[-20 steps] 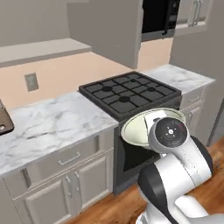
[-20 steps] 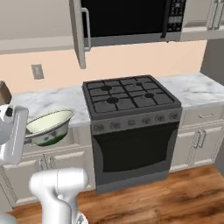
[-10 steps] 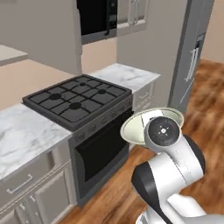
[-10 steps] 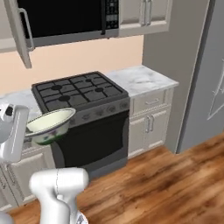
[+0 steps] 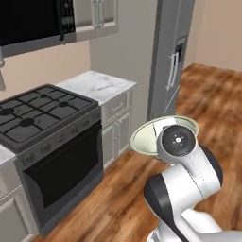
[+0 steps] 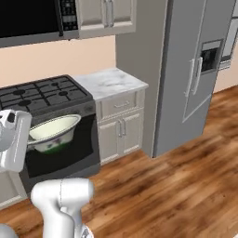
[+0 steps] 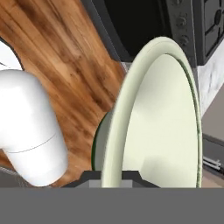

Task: Move the bowls from the cabinet to the plates on the dining table.

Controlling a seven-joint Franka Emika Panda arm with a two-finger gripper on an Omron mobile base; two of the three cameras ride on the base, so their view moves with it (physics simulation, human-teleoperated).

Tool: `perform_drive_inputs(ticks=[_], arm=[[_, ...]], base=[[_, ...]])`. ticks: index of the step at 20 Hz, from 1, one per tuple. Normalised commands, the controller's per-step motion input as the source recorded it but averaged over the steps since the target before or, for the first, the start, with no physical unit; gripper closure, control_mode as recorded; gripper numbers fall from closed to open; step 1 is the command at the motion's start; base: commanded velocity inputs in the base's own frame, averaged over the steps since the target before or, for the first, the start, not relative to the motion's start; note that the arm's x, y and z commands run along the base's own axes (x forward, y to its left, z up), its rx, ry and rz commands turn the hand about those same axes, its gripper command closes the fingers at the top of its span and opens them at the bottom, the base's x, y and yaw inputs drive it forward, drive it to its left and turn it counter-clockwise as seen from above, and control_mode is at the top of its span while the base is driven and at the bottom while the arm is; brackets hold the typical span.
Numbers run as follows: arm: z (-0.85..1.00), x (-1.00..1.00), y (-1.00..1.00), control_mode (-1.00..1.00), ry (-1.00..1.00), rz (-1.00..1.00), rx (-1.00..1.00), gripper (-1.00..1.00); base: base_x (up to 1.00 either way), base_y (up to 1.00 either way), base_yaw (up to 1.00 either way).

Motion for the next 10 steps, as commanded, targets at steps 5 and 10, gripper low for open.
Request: perform_drive_inputs(ticks=[5, 10], arm=[[0.00, 0.00, 0.00, 1.00, 0.00, 0.00, 0.00, 1.00], [0.00, 0.00, 0.00, 1.00, 0.00, 0.00, 0.00, 1.00]], base=[[0.00, -0.50, -0.43], [0.00, -0.17, -0.78]])
